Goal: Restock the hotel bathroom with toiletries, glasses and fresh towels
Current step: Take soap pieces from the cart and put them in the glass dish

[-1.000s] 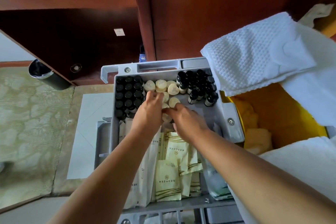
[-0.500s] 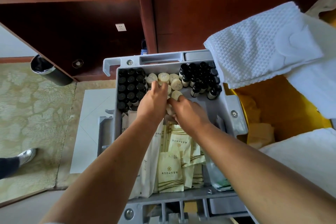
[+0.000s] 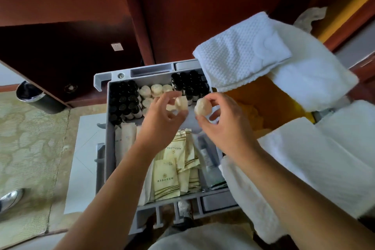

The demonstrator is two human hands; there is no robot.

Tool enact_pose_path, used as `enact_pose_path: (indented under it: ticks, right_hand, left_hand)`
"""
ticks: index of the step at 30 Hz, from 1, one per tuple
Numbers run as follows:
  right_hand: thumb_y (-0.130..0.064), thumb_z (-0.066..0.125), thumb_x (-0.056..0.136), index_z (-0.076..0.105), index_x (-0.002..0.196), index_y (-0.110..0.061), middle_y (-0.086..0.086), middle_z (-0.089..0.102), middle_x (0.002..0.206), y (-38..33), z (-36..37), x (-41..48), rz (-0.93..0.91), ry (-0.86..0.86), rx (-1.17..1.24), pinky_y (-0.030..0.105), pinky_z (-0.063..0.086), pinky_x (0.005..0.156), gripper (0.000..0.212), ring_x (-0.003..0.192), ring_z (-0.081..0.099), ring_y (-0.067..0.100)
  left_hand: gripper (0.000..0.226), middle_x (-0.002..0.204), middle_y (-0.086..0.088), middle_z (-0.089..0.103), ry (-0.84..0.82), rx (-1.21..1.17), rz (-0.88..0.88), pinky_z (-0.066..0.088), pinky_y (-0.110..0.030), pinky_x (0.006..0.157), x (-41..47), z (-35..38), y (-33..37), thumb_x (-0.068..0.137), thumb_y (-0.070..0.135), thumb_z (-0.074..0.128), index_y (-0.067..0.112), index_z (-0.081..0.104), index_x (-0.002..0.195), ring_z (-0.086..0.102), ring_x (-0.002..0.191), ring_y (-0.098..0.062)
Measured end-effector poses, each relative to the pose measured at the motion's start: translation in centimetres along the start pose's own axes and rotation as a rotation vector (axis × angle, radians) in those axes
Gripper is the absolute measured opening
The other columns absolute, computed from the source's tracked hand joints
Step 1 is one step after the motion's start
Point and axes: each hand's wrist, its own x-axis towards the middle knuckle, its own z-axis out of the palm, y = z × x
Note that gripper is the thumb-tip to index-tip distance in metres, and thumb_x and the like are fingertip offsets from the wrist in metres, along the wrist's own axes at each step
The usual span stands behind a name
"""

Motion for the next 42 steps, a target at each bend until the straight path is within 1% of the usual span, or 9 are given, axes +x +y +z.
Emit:
enact_pose_path:
  ticks: [5,12,16,19,25,29,33,38,42]
  right_hand:
    - [-0.037,0.079,0.088,0.062,0.124,-0.025,-0.012,0.065,0.113,-0.8,-6.4,-7.3,0.018,0.07,0.08,0.012,0.052,0.074,0.042,0.093,0.063,0.007]
    - [-0.039,0.082,0.084,0.057,0.121,-0.039,-0.026,0.062,0.114,0.0,-11.9,-18.3,0.09,0.081,0.21,0.005,0.052,0.07,0.044,0.104,0.061,-0.006]
    - [-0.039,0.081,0.084,0.06,0.122,-0.032,-0.017,0.065,0.117,2.0,-14.8,-25.5,0.059,0.049,0.257,0.015,0.059,0.074,0.044,0.102,0.064,0.003]
    - [-0.037,0.078,0.086,0.062,0.125,-0.032,-0.018,0.068,0.112,4.0,-16.4,-30.9,0.092,0.002,0.369,0.025,0.061,0.077,0.042,0.101,0.068,0.006]
    - [-0.042,0.067,0.094,0.062,0.132,-0.05,-0.025,0.07,0.105,6.6,-17.9,-39.3,0.255,-0.218,0.611,0.021,0.056,0.081,0.04,0.099,0.069,0.003]
    - [-0.031,0.057,0.102,0.065,0.13,-0.042,-0.015,0.074,0.095,5.9,-18.0,-43.1,0.367,-0.293,0.791,0.038,0.061,0.074,0.031,0.083,0.073,0.015]
    - [-0.027,0.05,0.107,0.067,0.128,-0.038,-0.012,0.076,0.1,4.8,-17.7,-45.6,0.431,-0.39,0.885,0.042,0.058,0.075,0.029,0.086,0.073,0.024]
    - [-0.022,0.068,0.099,0.065,0.126,-0.039,-0.01,0.076,0.1,2.9,-15.6,-48.8,0.441,-0.545,0.8,0.037,0.06,0.072,0.032,0.086,0.075,0.018]
    - [-0.012,0.076,0.093,0.062,0.126,-0.037,0.001,0.078,0.103,0.4,-13.2,-51.4,0.347,-0.664,0.676,0.031,0.058,0.067,0.044,0.084,0.074,0.02]
  left_hand:
    - [0.04,0.117,0.013,0.065,-0.095,-0.285,0.018,0.06,-0.028,0.072,-7.3,0.6,4.5,0.094,0.032,0.073,0.041,0.059,0.13,0.071,0.087,-0.01]
    - [0.033,0.104,0.002,0.072,-0.246,-0.568,0.002,0.053,-0.02,0.068,-18.6,4.4,8.8,0.093,0.016,0.071,0.018,0.063,0.125,0.066,0.084,-0.007]
    - [0.035,0.108,-0.002,0.075,-0.261,-0.666,-0.052,0.055,-0.019,0.071,-26.1,8.4,10.1,0.09,0.01,0.071,0.015,0.063,0.124,0.069,0.085,-0.008]
    - [0.036,0.101,0.007,0.076,-0.23,-0.652,-0.076,0.055,-0.019,0.071,-31.7,11.9,10.3,0.09,0.005,0.072,0.014,0.063,0.123,0.07,0.084,-0.008]
    - [0.039,0.118,-0.002,0.074,-0.165,-0.609,-0.12,0.058,-0.028,0.085,-41.4,16.3,9.6,0.089,0.01,0.076,0.017,0.063,0.125,0.07,0.105,-0.023]
    - [0.043,0.122,-0.005,0.072,-0.118,-0.611,-0.144,0.06,-0.034,0.09,-46.6,16.7,9.4,0.085,0.014,0.078,0.016,0.063,0.126,0.068,0.109,-0.036]
    - [0.051,0.124,-0.002,0.071,-0.061,-0.579,-0.164,0.061,-0.036,0.093,-51.1,16.1,9.1,0.088,0.019,0.075,0.025,0.061,0.136,0.07,0.111,-0.027]
    - [0.04,0.117,0.003,0.076,0.046,-0.556,-0.181,0.058,-0.022,0.082,-56.3,14.4,7.6,0.092,0.014,0.073,0.026,0.067,0.13,0.072,0.111,-0.016]
    - [0.038,0.113,-0.002,0.076,0.178,-0.601,-0.207,0.058,-0.026,0.086,-60.7,12.7,4.9,0.086,0.01,0.08,0.023,0.068,0.12,0.073,0.106,-0.018]
